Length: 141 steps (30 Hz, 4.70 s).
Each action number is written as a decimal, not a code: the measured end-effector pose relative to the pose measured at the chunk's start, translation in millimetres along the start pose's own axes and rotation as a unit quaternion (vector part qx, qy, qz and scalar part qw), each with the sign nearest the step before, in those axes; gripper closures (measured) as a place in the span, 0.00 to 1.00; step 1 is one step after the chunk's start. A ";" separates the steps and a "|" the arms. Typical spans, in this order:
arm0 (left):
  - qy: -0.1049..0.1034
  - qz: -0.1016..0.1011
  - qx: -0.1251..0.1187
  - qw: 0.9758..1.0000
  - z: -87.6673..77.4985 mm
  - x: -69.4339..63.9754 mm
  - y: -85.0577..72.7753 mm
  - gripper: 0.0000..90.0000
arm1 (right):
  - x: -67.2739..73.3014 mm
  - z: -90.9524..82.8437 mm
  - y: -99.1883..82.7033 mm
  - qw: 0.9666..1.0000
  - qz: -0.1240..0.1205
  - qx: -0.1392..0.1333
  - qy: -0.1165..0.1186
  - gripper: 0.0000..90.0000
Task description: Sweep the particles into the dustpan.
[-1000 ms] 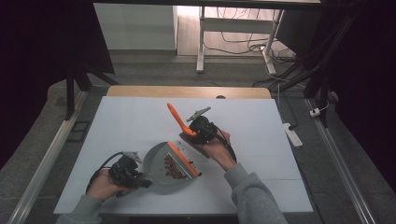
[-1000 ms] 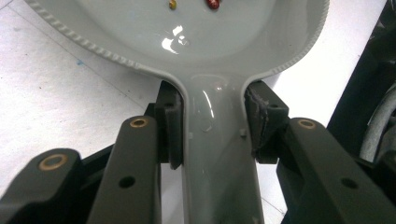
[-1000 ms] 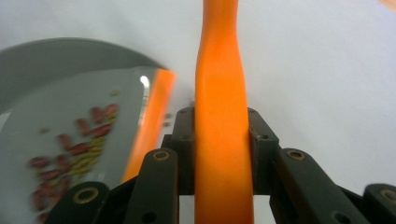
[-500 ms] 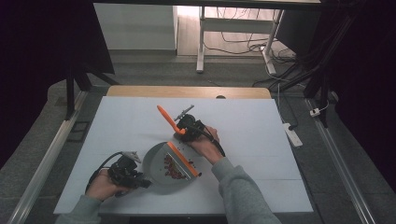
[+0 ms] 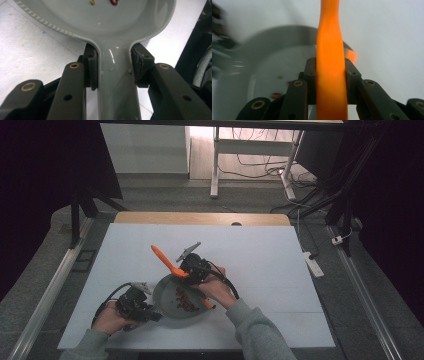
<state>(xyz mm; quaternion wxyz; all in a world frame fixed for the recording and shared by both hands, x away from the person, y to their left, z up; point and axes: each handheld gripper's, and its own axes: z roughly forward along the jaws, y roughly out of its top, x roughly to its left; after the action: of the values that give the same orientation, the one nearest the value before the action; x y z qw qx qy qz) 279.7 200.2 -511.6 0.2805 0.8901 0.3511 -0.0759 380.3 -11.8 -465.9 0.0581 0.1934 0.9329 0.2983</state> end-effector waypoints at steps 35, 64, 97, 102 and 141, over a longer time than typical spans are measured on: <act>-0.005 0.002 0.002 1.000 -0.1 -2.2 -1.5 0.69 | -40.0 -19.9 -46.1 0.992 0.051 0.028 -0.110 0.79; -0.007 0.007 0.004 1.000 -0.4 -1.6 -2.1 0.69 | 8.3 -33.9 -31.5 0.996 0.057 -0.065 -0.034 0.79; -0.004 0.011 -0.013 1.000 -13.4 -2.4 -20.1 0.69 | -16.6 -66.7 -96.7 0.990 0.107 -0.055 -0.078 0.79; -0.005 0.022 -0.005 1.000 -12.2 -9.4 -21.4 0.69 | -11.8 -64.0 -99.2 0.990 0.107 -0.047 -0.077 0.79; -0.012 0.023 -0.007 1.000 -2.7 -13.1 -18.0 0.69 | 29.1 -48.7 -64.8 0.992 0.084 -0.094 -0.022 0.79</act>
<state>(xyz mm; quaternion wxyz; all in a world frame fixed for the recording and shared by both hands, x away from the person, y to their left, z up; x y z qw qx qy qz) 257.8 204.8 -513.0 0.2925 0.8951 0.3274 -0.0772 321.5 -74.7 -463.5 0.0714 0.2710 0.8798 0.3839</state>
